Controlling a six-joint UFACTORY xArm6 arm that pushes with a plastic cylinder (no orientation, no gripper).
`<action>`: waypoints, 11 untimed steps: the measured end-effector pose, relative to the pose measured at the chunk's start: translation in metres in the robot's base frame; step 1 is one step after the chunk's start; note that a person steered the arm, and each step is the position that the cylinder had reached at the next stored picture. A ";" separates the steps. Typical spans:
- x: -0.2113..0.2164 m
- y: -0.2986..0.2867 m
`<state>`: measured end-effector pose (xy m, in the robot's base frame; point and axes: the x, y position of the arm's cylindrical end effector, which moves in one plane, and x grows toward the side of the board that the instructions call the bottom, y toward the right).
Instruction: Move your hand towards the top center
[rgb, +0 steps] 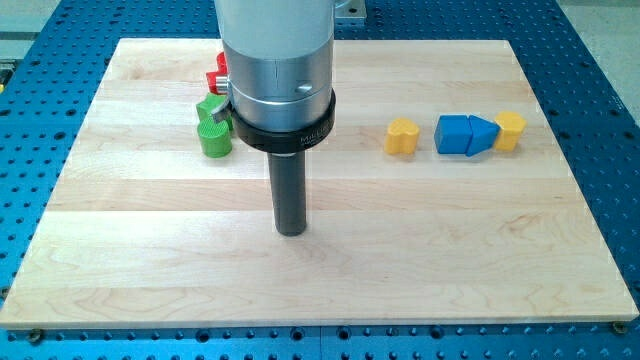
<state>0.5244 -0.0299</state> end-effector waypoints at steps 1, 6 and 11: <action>0.000 0.000; -0.011 0.029; -0.044 0.035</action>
<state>0.4803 0.0052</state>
